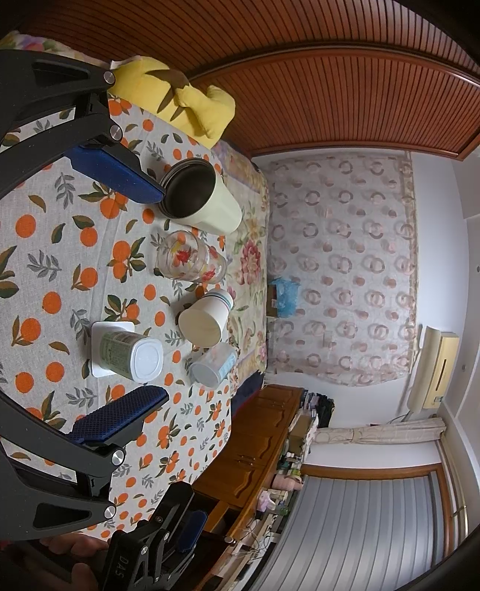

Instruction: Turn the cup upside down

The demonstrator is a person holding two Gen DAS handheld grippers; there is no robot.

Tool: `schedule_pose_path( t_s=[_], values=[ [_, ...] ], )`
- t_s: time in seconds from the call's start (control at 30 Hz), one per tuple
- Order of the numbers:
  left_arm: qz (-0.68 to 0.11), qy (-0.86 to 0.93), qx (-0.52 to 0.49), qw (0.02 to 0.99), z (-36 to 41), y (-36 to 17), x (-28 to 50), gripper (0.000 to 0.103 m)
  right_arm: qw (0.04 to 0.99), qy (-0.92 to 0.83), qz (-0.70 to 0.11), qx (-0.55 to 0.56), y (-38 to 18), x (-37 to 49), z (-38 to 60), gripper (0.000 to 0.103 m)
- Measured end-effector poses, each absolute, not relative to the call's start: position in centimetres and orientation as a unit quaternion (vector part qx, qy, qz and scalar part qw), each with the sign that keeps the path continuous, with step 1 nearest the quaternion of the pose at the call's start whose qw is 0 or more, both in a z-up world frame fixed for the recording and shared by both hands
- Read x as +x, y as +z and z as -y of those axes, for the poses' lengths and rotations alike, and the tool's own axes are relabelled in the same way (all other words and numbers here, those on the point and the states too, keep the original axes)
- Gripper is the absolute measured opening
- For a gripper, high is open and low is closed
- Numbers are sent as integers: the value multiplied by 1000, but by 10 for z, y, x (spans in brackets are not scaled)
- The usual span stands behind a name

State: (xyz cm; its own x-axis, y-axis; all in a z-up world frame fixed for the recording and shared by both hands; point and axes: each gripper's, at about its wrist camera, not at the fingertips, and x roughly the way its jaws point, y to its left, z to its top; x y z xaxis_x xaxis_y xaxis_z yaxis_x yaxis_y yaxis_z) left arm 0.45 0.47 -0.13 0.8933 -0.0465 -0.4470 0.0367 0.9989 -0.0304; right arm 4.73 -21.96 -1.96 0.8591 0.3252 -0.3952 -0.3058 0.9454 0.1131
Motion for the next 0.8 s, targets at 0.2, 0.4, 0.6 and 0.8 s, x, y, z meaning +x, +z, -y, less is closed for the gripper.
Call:
schedule_pose_path(
  t_s=[0.2,0.4,0.6,0.8],
  values=[
    [-230,-21,-11,973,-5,-2,4,95,964,163,-209,23,-20,47,219,100],
    [-230,-22,-11,973,-5,-2,4,95,964,164,-208,23,-19,47,220,100],
    [-230,-23,-10,973,-4,-5,4,95,964,164,-209,24,-19,47,219,100],
    [-230,-23,-10,973,-4,-6,4,95,964,164,-209,24,-19,47,219,100]
  ],
)
